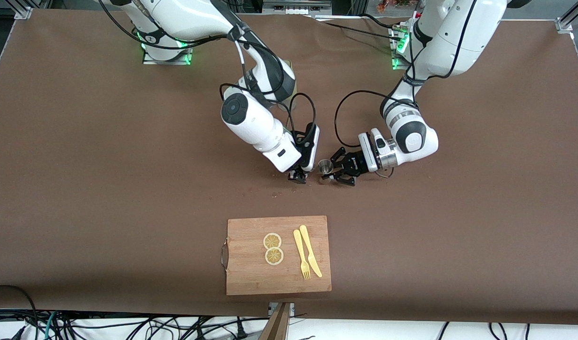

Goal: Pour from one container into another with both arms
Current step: 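Tilt the beaker with the right gripper, pouring liquid into the jigger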

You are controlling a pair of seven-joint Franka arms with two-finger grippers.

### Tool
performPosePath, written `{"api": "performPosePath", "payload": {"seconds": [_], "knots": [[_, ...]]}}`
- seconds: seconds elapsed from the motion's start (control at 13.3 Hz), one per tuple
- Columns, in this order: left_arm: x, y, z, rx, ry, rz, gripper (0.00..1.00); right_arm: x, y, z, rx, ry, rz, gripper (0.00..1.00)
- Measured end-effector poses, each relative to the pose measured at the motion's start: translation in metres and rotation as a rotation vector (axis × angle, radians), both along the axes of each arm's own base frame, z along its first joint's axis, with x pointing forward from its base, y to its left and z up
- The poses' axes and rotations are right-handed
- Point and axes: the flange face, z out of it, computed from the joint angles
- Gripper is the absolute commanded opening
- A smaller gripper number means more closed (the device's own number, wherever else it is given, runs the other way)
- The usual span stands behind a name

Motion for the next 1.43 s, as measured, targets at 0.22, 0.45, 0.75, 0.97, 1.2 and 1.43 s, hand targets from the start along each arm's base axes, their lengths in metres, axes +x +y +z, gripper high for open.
{"api": "performPosePath", "payload": {"seconds": [0.22,0.45,0.75,0.97,1.2,1.43], "knots": [[-0.009,-0.009,-0.004,0.001,0.022,0.021,0.00,-0.008,0.009,0.006,-0.062,-0.041,-0.010,0.14],[-0.011,-0.009,-0.006,0.003,0.034,0.041,0.00,-0.017,0.019,0.015,-0.081,-0.074,0.014,0.14],[-0.017,-0.011,-0.009,0.006,0.054,0.064,0.00,-0.021,0.021,0.013,-0.103,-0.090,0.035,0.14],[-0.027,-0.013,-0.013,0.008,0.077,0.070,0.00,-0.023,0.023,0.012,-0.123,-0.106,0.048,0.14],[-0.043,-0.019,-0.018,0.002,0.115,0.091,0.00,-0.024,0.023,0.012,-0.129,-0.108,0.041,0.14],[-0.053,-0.023,-0.019,0.005,0.135,0.109,0.00,-0.024,0.023,0.012,-0.130,-0.108,0.039,0.14]]}}
